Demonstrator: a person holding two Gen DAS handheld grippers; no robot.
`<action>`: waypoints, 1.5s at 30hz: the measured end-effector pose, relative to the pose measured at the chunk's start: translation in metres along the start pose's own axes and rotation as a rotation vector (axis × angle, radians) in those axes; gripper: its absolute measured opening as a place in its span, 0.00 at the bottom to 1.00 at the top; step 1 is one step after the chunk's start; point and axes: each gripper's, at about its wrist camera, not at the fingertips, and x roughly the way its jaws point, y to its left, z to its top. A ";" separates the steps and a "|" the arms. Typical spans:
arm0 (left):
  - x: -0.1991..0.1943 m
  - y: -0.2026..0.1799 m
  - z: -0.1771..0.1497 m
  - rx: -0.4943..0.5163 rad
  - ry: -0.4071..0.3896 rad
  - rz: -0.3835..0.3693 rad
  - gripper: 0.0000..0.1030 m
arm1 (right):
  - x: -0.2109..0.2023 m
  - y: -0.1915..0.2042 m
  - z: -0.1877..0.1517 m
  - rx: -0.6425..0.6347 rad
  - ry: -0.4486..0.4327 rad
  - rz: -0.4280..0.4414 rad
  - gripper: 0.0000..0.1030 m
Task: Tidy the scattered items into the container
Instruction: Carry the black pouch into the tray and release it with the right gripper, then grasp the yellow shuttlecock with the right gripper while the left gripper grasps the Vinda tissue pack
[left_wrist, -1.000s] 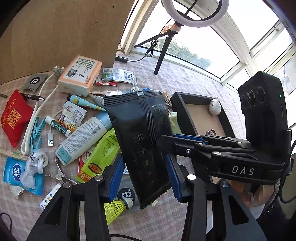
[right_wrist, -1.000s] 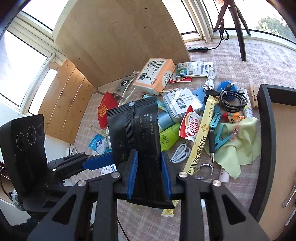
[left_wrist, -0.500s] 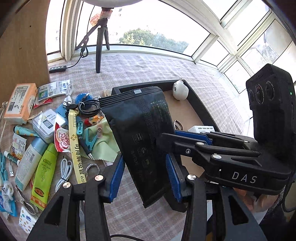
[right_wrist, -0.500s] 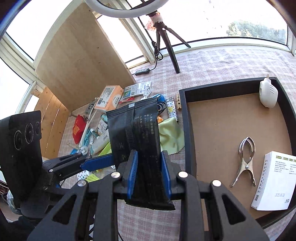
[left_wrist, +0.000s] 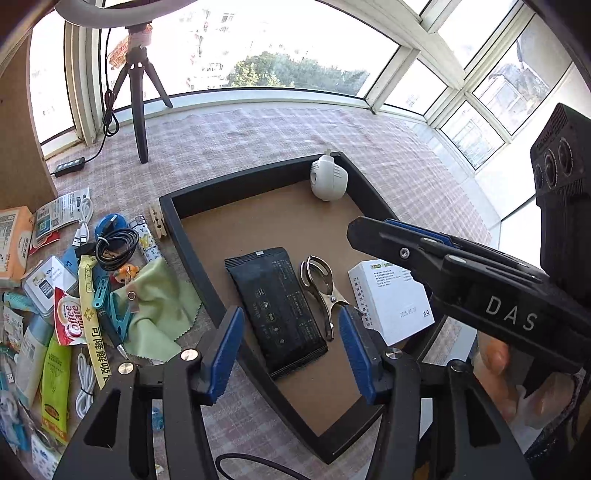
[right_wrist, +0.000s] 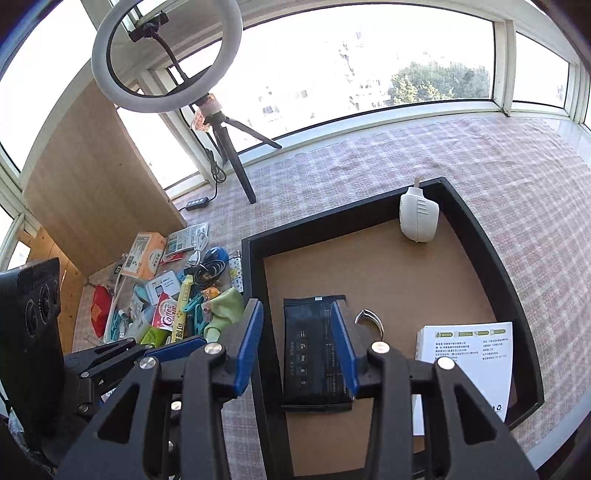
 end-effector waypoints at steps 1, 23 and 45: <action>-0.001 0.003 -0.001 -0.003 -0.001 0.001 0.50 | 0.001 0.002 0.000 -0.004 0.001 0.004 0.37; -0.124 0.196 -0.096 -0.155 -0.046 0.298 0.54 | 0.038 0.164 -0.094 -0.604 0.186 0.243 0.47; -0.077 0.258 -0.190 0.105 0.270 0.399 0.68 | 0.116 0.259 -0.186 -1.048 0.411 0.329 0.49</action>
